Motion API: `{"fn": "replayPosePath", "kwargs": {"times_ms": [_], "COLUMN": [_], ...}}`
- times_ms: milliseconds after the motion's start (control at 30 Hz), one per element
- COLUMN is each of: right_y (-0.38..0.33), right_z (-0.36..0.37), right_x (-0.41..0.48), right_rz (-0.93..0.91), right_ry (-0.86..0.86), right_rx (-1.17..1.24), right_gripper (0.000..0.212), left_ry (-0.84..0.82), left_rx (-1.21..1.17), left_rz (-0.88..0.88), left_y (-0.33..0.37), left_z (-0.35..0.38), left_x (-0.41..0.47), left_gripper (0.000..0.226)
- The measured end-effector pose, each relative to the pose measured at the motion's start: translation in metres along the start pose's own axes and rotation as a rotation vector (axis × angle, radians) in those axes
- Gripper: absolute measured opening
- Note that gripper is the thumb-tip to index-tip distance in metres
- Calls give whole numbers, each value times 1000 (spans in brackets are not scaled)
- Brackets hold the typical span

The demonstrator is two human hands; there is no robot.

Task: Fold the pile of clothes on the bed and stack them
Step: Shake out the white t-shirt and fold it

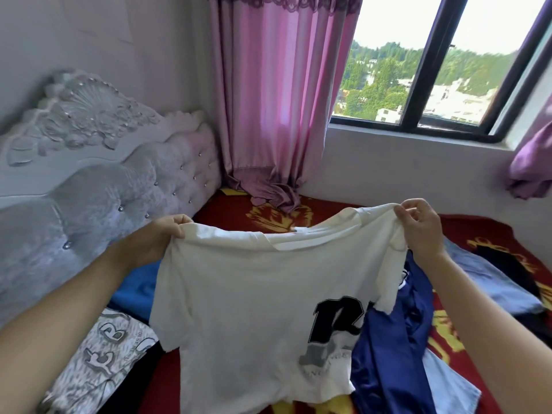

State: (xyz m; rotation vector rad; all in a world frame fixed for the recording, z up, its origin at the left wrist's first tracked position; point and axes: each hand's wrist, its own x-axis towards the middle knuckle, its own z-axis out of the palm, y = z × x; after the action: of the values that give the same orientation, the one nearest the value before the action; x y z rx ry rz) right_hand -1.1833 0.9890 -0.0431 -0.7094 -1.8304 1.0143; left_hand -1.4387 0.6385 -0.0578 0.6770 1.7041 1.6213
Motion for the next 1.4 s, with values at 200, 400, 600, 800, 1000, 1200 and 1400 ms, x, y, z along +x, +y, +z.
{"fn": "replayPosePath", "kwargs": {"times_ms": [200, 400, 600, 800, 1000, 1200, 1400], "right_y": [4, -2, -10, -19, -22, -16, 37], "right_z": [-2, -10, -11, -16, -23, -16, 26], "right_x": [-6, -19, -34, -63, -67, -24, 22], "right_rz": [22, -62, -70, -101, -176, -77, 213], "right_ry": [-8, -66, -10, 65, 324, 335, -64], "right_rx": [14, -103, -87, -104, -53, -190, -269], "right_gripper": [25, 7, 4, 19, 15, 9, 19], "left_ry": [200, 485, 492, 588, 765, 792, 925], "left_rx": [234, -14, -19, 101, 361, 734, 1168], "left_rz": [174, 376, 423, 494, 616, 733, 550], "left_y": [-5, -21, -23, -21, -13, 8, -18], "left_z": [10, 12, 11, 8, 7, 7, 10], "left_x": [-3, -6, -21, -52, -76, -48, 39], "left_gripper": [15, 53, 58, 46, 17, 33, 26]}}
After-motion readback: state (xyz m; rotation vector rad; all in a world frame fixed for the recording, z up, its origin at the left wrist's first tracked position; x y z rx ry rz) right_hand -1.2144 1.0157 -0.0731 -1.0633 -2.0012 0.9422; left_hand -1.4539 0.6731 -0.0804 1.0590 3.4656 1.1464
